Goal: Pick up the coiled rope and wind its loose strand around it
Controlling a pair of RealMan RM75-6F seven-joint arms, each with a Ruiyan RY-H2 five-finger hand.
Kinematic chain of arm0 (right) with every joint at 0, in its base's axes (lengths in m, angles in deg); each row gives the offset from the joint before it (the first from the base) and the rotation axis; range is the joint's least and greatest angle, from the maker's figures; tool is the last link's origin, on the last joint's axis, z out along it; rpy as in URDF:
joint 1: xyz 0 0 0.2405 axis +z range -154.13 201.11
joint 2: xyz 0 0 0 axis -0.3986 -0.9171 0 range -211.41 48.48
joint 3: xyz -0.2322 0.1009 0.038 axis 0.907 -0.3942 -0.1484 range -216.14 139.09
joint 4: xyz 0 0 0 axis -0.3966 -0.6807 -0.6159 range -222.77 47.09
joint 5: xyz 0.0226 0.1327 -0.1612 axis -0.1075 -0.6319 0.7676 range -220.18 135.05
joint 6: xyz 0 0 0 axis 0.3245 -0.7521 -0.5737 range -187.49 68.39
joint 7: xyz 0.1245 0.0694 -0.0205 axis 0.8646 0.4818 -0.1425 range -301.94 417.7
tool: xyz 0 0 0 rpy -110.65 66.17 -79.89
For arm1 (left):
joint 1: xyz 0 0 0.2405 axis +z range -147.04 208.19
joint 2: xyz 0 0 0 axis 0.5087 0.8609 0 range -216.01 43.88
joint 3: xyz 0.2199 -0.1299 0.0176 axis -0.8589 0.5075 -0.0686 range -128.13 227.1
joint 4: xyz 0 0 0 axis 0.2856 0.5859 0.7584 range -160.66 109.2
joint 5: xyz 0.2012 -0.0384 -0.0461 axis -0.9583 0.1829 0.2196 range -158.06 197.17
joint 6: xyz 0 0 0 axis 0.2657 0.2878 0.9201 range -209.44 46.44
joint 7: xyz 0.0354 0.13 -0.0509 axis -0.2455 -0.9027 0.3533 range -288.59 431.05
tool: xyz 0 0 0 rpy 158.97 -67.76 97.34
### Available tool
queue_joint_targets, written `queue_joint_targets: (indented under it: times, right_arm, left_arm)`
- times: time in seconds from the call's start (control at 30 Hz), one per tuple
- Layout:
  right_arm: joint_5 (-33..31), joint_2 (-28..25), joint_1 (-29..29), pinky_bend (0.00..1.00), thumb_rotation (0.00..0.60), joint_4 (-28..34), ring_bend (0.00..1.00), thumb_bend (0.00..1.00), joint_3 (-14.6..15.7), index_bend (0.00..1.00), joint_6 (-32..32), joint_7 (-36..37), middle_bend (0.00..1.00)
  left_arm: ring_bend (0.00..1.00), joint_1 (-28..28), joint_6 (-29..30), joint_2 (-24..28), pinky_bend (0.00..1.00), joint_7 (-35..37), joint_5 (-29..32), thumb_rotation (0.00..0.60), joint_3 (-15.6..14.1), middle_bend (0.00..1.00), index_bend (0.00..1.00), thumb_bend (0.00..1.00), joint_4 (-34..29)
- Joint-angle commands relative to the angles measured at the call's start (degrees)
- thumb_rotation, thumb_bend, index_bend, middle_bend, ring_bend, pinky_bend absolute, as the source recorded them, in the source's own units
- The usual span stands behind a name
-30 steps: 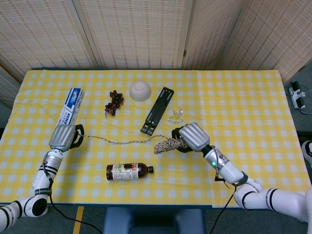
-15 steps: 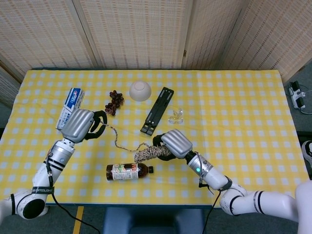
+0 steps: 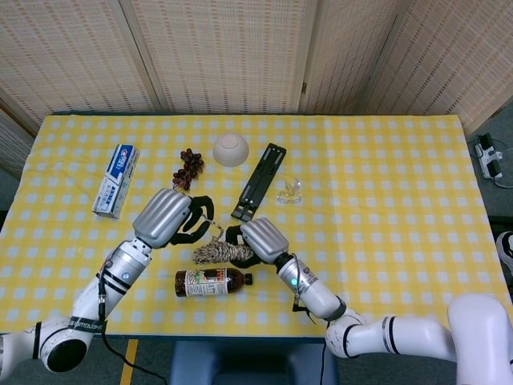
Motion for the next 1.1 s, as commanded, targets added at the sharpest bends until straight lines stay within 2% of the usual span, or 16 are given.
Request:
queue_joint_targets:
  times: [0.03,0.3,0.57,0.7,0.93,1.1]
  right_arm:
    - [-2.03,3.14,0.67,0.67,0.600,-1.53,0.78,0.71,-2.11,0.91,-2.02,0.65,0.74]
    - [-0.09,11.15,-0.17,0.69,0.600,-7.74,0.80,0.72,-5.92,0.94,-11.29,4.78,0.76]
    - [4.57,17.16,-1.46,0.71,0.600,-14.52,0.81,0.72,-9.05,0.95,-17.62,15.01,0.77]
    - [6.18,19.05,-2.07,0.71,0.600,-16.33,0.82,0.72,-10.93,0.96,-19.46,21.25,0.77]
    - [6.83,19.39,-3.32,0.71,0.600,-16.02,0.82,0.72,-13.58,0.96,-20.11,28.61,0.77]
    - [6.69,16.42,-5.10,0.71,0.600,-12.40,0.82,0.72,-14.00,0.96,-18.01,32.23,0.77]
  left_arm:
    - [0.82,0.41,-0.88,0.60,0.76,3.03,-0.79,0.600,-0.86,0.90,0.67,0.57,-1.27]
    - [0.82,3.65,-0.06,1.53,0.76,10.34,-8.48,0.600,-4.43,0.90,0.67,0.58,-0.04]
    - [0.82,7.32,0.61,3.59,0.76,21.69,-17.00,0.600,-8.72,0.90,0.67,0.58,1.22]
    - [0.82,8.67,2.02,3.81,0.76,24.33,-20.43,0.600,-10.54,0.90,0.67,0.58,3.53]
    - [0.82,9.46,1.82,2.87,0.76,24.50,-21.24,0.600,-12.99,0.90,0.67,0.58,7.45]
    - [0.82,9.10,-0.57,1.29,0.76,23.59,-17.28,0.600,-13.63,0.90,0.67,0.58,12.00]
